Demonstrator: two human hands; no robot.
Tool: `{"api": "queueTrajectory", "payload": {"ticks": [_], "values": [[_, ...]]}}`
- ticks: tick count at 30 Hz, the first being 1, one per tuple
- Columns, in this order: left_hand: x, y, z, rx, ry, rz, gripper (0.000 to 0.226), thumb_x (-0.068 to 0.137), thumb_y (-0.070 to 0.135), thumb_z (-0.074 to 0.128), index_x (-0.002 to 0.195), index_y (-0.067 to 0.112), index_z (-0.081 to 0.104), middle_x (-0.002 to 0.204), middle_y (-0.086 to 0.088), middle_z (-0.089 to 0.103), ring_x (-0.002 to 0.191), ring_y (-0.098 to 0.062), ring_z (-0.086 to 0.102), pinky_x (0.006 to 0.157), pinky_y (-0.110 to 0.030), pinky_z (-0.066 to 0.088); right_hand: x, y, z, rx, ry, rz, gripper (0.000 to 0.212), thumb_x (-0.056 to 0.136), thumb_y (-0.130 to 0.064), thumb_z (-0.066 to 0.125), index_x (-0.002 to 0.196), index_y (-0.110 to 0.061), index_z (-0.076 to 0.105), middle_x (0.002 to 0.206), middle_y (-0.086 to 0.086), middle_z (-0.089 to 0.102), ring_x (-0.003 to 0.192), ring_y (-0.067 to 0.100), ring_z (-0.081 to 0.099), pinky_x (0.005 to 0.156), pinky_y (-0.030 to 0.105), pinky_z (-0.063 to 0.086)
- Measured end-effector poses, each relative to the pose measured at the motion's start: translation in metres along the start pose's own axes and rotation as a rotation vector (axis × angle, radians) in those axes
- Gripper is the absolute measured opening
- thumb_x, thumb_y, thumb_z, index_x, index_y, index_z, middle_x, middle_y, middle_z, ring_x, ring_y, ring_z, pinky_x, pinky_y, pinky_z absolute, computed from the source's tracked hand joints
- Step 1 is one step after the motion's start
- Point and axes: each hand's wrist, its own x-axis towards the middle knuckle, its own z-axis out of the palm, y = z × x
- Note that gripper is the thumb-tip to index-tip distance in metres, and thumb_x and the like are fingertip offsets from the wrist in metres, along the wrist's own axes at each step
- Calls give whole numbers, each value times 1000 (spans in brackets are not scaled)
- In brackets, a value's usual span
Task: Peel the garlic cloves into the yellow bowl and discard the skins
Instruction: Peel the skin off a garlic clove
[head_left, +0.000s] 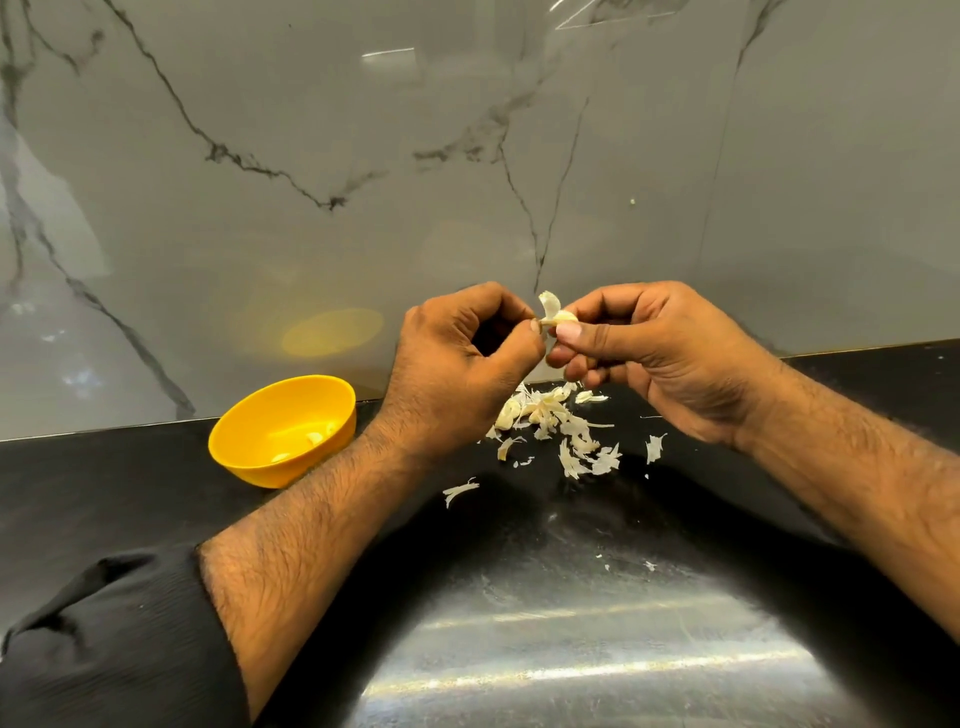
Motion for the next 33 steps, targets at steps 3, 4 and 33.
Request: {"api": "queueTrajectory", "payload": {"ticks": [3,4,33], "values": [[-1,2,-2,17,-53,13,12,99,14,74,87,12,76,65,10,64,57,-5,57,56,-17,44,1,1,-2,-60,40,-49,29,84,-16,76,109,-2,77,99,19,78,82,23,71,75,32,57],[-1,3,-2,36,-64,21,11,99,14,74,87,12,76,67,9,65,58,-5,58,57,-15,45,1,0,-3,-81,40,-57,28,86,-17,74,109,-2,77,99,19,78,81,23,70,74,32,58],[1,3,-5,114,49,-106,11,88,12,80,78,15,76,68,7,68,63,0,60,56,-11,47,3,-1,-6,109,87,-10,12,92,5,63,100,5,72,85,18,71,70,17,60,65,26,56]]}}
